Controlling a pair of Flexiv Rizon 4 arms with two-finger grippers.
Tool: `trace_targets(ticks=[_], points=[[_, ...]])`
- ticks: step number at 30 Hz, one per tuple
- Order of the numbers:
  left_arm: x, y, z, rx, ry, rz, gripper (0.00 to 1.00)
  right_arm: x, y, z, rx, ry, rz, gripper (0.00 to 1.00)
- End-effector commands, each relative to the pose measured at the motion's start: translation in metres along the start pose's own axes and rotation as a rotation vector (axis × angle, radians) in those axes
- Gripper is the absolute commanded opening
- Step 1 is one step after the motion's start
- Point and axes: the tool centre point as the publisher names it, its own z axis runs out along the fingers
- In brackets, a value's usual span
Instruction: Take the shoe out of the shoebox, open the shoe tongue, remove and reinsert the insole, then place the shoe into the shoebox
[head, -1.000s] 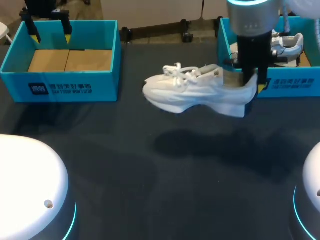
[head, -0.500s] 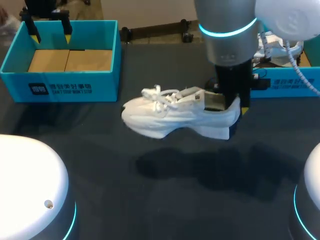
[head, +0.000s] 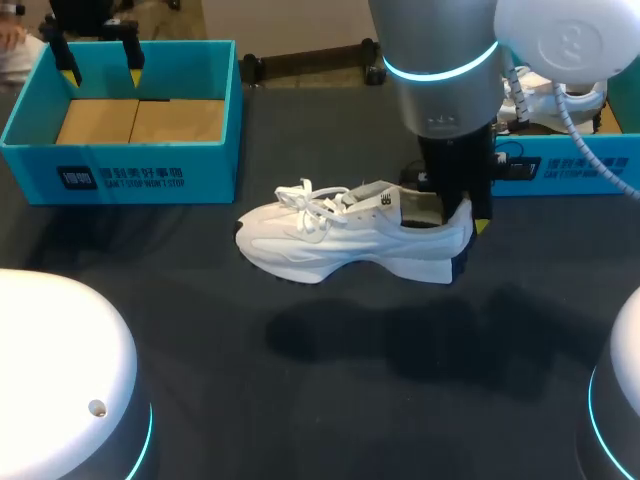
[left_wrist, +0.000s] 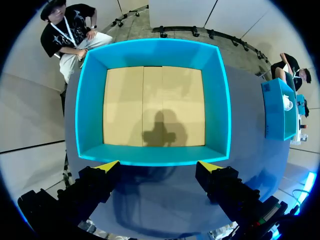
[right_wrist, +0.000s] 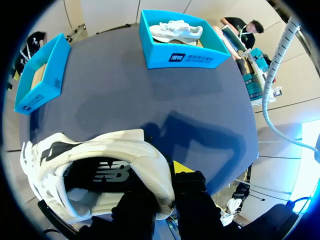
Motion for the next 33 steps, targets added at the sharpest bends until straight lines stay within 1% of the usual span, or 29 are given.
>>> trace_targets(ticks=[1, 5, 8, 9, 10, 13, 18, 20, 25, 29, 31, 33], points=[[0.0, 0.0, 0.0, 0.0, 0.0, 0.0, 1.0, 0.0, 0.0, 0.0, 0.001, 0.002, 0.0, 0.0], [0.0, 0.0, 0.0, 0.0, 0.0, 0.0, 1.0, 0.0, 0.0, 0.0, 0.001, 0.002, 0.0, 0.0], [0.0, 0.0, 0.0, 0.0, 0.0, 0.0, 1.0, 0.01, 0.002, 0.011, -0.033, -0.022, -0.026, 0.0], [0.0, 0.0, 0.0, 0.0, 0.0, 0.0, 1.0, 0.014, 0.002, 0.016, -0.026, -0.026, -0.032, 0.0], [0.0, 0.0, 0.0, 0.0, 0.0, 0.0, 1.0, 0.019, 0.002, 0.024, -0.038, -0.015, -0.044, 0.0], [0.0, 0.0, 0.0, 0.0, 0.0, 0.0, 1.0, 0.028, 0.0, 0.04, -0.029, -0.018, -0.059, 0.0], [0.0, 0.0, 0.0, 0.0, 0.0, 0.0, 1.0, 0.042, 0.001, 0.075, -0.004, -0.004, -0.093, 0.0], [0.0, 0.0, 0.0, 0.0, 0.0, 0.0, 1.0, 0.047, 0.002, 0.086, -0.009, -0.029, -0.095, 0.0], [0.0, 0.0, 0.0, 0.0, 0.0, 0.0, 1.0, 0.059, 0.008, 0.113, -0.018, -0.007, -0.121, 0.0], [0.0, 0.0, 0.0, 0.0, 0.0, 0.0, 1.0, 0.066, 0.014, 0.132, -0.018, -0.024, -0.129, 0.0], [0.0, 0.0, 0.0, 0.0, 0.0, 0.0, 1.0, 0.069, 0.015, 0.138, -0.021, -0.011, -0.144, 0.0], [0.0, 0.0, 0.0, 0.0, 0.0, 0.0, 1.0, 0.072, 0.018, 0.149, -0.021, -0.013, -0.147, 0.0]])
